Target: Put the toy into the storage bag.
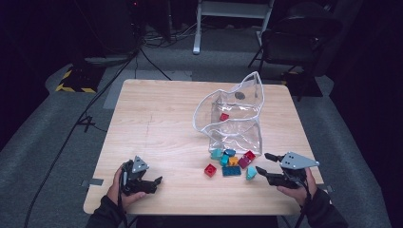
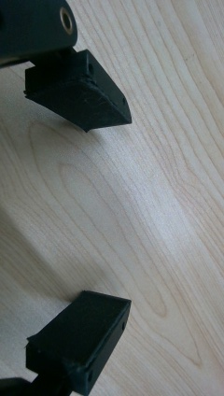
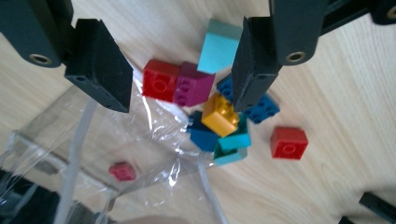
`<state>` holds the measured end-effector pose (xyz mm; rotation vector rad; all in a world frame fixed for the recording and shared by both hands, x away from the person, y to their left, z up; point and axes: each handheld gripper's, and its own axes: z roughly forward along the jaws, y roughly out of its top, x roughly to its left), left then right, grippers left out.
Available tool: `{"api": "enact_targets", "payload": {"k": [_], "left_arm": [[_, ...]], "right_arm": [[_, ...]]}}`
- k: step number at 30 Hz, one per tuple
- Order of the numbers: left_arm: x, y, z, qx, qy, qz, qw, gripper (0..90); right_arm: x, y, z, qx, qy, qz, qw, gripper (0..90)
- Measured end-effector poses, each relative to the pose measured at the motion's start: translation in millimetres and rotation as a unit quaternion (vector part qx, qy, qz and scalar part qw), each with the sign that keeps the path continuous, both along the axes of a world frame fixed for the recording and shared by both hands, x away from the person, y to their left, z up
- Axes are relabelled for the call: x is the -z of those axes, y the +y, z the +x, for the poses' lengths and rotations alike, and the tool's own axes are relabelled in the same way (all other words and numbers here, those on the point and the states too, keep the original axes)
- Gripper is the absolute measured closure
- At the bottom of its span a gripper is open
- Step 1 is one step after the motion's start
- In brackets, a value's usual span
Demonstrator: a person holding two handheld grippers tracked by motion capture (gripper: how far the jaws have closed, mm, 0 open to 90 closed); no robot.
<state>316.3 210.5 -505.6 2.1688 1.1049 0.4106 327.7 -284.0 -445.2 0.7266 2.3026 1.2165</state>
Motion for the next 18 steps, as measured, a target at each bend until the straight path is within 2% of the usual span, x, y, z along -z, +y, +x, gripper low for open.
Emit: {"api": "enact_targets", "payload": {"k": [5, 10, 18], "left_arm": [[0.0, 0.0, 0.0, 0.0, 0.0, 0.0, 1.0, 11.8], [0.0, 0.0, -0.1, 0.0, 0.0, 0.0, 1.0, 11.8], [0.0, 0.1, 0.0, 0.0, 0.0, 0.0, 1.0, 11.8]], "right_arm": [[10.7, 1.6, -4.6, -0.009, 0.016, 0.0, 0.9998, 37.9], [25.5, 7.5, -7.9, -0.029, 0.035, -0.002, 0.999, 36.5], [39.9, 15.2, -5.5, -0.035, 0.044, -0.018, 0.9983, 35.5]]}}
